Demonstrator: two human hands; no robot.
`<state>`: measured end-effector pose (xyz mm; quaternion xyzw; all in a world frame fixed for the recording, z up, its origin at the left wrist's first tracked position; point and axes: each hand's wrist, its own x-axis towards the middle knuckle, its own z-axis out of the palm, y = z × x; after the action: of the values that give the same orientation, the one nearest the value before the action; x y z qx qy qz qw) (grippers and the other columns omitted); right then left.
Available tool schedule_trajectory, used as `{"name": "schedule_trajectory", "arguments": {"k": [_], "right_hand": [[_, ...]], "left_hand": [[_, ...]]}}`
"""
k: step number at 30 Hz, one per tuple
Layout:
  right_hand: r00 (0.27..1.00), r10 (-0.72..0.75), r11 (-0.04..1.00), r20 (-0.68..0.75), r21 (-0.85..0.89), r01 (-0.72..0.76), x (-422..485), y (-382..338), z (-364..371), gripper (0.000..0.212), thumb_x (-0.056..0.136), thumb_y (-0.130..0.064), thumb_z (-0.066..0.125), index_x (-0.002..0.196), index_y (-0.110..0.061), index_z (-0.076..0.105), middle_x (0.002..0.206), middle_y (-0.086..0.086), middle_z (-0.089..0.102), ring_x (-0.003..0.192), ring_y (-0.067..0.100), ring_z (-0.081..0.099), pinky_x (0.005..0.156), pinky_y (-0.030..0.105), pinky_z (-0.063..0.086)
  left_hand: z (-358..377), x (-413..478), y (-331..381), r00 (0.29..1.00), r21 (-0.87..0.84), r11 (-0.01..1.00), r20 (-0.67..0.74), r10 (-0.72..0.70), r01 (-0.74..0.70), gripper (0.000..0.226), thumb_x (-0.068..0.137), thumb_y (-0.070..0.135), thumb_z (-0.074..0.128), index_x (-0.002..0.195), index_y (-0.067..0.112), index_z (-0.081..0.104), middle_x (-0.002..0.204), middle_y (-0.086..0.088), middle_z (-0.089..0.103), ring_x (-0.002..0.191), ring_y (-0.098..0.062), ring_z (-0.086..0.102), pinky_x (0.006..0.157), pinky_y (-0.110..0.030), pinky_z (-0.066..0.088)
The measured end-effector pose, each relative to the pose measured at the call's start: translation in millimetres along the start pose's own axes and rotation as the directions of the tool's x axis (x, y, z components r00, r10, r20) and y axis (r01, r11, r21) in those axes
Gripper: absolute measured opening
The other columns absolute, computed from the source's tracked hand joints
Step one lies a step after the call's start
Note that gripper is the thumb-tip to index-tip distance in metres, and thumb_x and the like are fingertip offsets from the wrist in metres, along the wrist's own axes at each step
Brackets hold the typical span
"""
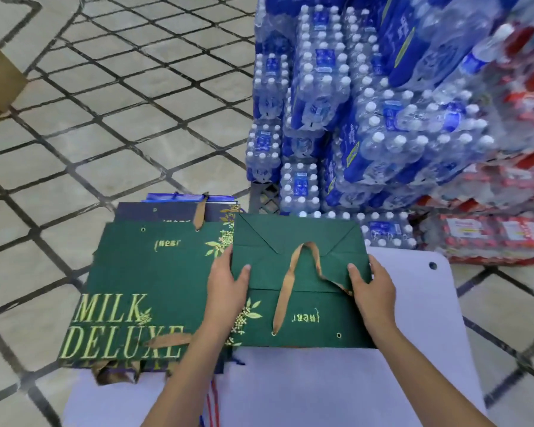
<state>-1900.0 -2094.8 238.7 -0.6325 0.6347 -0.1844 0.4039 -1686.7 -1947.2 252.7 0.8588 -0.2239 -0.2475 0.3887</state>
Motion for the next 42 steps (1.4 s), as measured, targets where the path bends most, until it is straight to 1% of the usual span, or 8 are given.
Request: {"name": "schedule_trajectory", "arguments": {"k": [6,10,14,20,25,30,35,42], "right_hand": [[0.996,-0.047,0.969,-0.076,-0.246,0.027,26,77,-14,0.037,0.096,-0.039,0.054,0.129,-0.023,0.053,0.101,-0.001,0.049,0.102,0.027,0.051,0.099,0.045,0.039],[0.985,-0.116,0.959,-0.124,-0.271,0.079,30,98,-3,0.039,0.095,-0.041,0.054,0.13,-0.024,0.053,0.102,-0.006,0.039,0.09,0.017,0.038,0.099,0.041,0.035],[0.962,-0.224,0.92,-0.155,-0.36,0.156,35,112,5,0.035,0.093,-0.045,0.054,0.122,-0.027,0.058,0.101,-0.005,0.04,0.093,0.018,0.042,0.093,0.035,0.027],[0.908,-0.379,0.825,-0.179,-0.51,0.244,35,129,13,0.043,0.092,-0.051,0.053,0.118,-0.019,0.062,0.103,0.003,0.048,0.104,0.027,0.048,0.09,0.039,0.029],[0.894,-0.411,0.8,-0.178,-0.541,0.26,27,129,14,0.044,0.095,-0.048,0.048,0.11,-0.009,0.061,0.098,0.003,0.041,0.095,0.032,0.051,0.088,0.041,0.036],[0.89,-0.437,0.814,-0.133,-0.48,0.328,6,130,11,0.043,0.094,-0.046,0.052,0.12,-0.011,0.058,0.113,0.008,0.05,0.1,0.031,0.055,0.087,0.038,0.043],[0.857,-0.511,0.787,-0.074,-0.441,0.431,-31,145,6,0.021,0.093,-0.039,0.056,0.09,-0.018,0.058,0.094,0.0,0.056,0.094,0.024,0.053,0.081,0.038,0.045],[0.782,-0.623,0.684,0.028,-0.465,0.562,-71,174,-4,0.02,0.094,-0.037,0.057,0.092,-0.02,0.067,0.102,-0.009,0.06,0.1,0.021,0.051,0.083,0.038,0.041]], "left_hand": [[92,-1,-31,0.983,0.111,0.978,0.055,0.173,-0.178,0.042,0.089,0.009,0.059,0.131,0.009,0.051,0.117,-0.011,0.059,0.11,-0.027,0.049,0.084,-0.022,0.032],[111,5,-55,0.979,0.154,0.968,-0.012,0.202,-0.198,0.04,0.091,0.009,0.057,0.13,0.008,0.05,0.116,-0.013,0.057,0.106,-0.023,0.045,0.082,-0.021,0.03],[115,4,-60,0.968,0.305,0.926,-0.05,0.247,-0.221,0.04,0.095,0.019,0.049,0.134,0.008,0.043,0.117,-0.014,0.053,0.107,-0.03,0.046,0.083,-0.037,0.035],[112,-14,-70,0.929,0.674,0.708,-0.088,0.36,-0.21,0.037,0.098,0.031,0.042,0.128,0.01,0.048,0.116,-0.013,0.06,0.105,-0.035,0.056,0.077,-0.043,0.045],[117,-21,-73,0.898,0.743,0.638,-0.118,0.425,-0.204,0.028,0.101,0.03,0.038,0.116,0.012,0.053,0.111,-0.013,0.059,0.104,-0.034,0.055,0.064,-0.038,0.033],[106,-40,-66,0.935,0.809,0.569,-0.07,0.346,-0.15,0.026,0.098,0.027,0.049,0.119,0.01,0.052,0.121,-0.012,0.055,0.116,-0.031,0.05,0.077,-0.039,0.044],[92,-67,-77,0.941,0.805,0.574,-0.062,0.333,-0.151,0.029,0.1,0.022,0.045,0.125,0.008,0.048,0.13,-0.011,0.053,0.124,-0.03,0.043,0.094,-0.038,0.042],[99,-100,-109,0.961,0.623,0.755,-0.016,0.275,-0.206,0.063,0.099,0.052,0.029,0.143,0.007,0.037,0.155,-0.023,0.021,0.143,-0.035,0.02,0.114,-0.044,0.021]]}}
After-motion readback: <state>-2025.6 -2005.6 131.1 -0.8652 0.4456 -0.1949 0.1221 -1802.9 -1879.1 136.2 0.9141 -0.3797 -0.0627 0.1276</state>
